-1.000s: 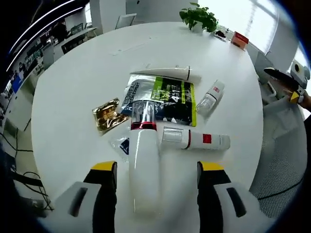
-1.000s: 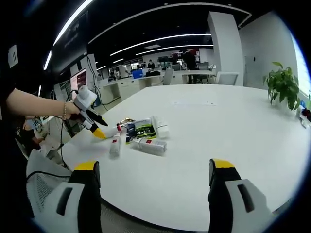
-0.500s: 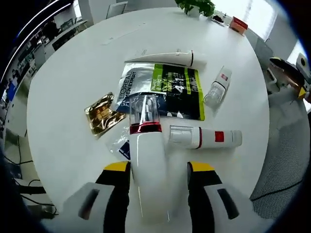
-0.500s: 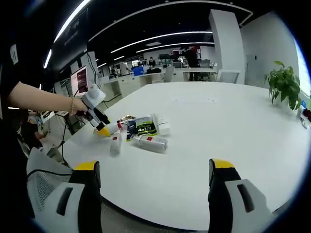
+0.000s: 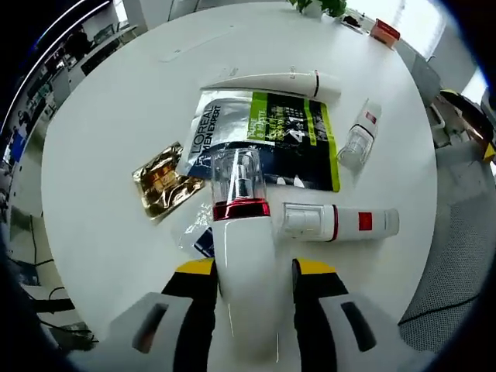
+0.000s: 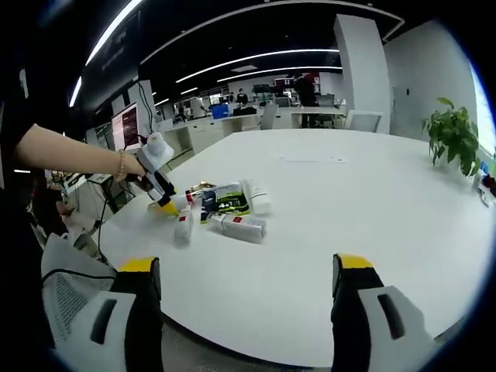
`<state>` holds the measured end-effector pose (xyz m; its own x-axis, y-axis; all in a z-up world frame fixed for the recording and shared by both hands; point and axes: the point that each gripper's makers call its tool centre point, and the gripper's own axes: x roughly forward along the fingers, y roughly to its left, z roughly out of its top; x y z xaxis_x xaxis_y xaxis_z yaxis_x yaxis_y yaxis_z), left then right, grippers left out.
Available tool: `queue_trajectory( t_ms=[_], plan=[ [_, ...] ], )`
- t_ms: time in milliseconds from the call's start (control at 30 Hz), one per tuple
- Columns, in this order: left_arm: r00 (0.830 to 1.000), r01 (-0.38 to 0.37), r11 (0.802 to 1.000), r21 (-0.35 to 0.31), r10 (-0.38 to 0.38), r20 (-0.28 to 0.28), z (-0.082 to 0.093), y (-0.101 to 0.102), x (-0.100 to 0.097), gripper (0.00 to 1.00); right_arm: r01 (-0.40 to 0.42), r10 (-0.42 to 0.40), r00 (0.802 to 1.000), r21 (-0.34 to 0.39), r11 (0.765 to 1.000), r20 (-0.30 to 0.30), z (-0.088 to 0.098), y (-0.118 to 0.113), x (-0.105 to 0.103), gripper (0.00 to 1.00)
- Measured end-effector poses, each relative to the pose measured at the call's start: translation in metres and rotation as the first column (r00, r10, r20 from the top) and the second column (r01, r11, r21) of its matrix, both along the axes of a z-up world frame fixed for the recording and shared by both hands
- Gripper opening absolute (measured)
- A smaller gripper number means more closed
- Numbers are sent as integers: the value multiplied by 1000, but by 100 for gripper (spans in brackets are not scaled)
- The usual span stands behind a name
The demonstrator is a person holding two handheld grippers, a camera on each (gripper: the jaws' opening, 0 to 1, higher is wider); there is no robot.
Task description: Arrange the skincare products in the storage area until every visible bottle or jar stands upright without overlapping.
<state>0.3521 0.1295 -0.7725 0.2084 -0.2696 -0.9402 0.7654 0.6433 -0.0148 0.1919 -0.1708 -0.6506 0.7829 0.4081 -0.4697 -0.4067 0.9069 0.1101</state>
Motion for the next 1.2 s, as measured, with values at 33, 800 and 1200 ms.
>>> queue_trajectory(
  t_ms=[33, 800, 1200],
  plan=[
    [1000, -5, 1000, 2, 5, -2, 1, 1, 1, 34, 0, 0, 1000, -2, 1000, 2, 0, 0, 0, 91],
    [996, -91, 996, -14, 91, -2, 2, 5, 6, 32, -1, 2, 1000, -16, 1000, 23, 3, 1, 1, 90],
    [987, -163, 968, -190, 163, -16, 41, -6, -16, 31, -22, 23, 999, -17, 1000, 41, 6, 4, 0, 89]
  ],
)
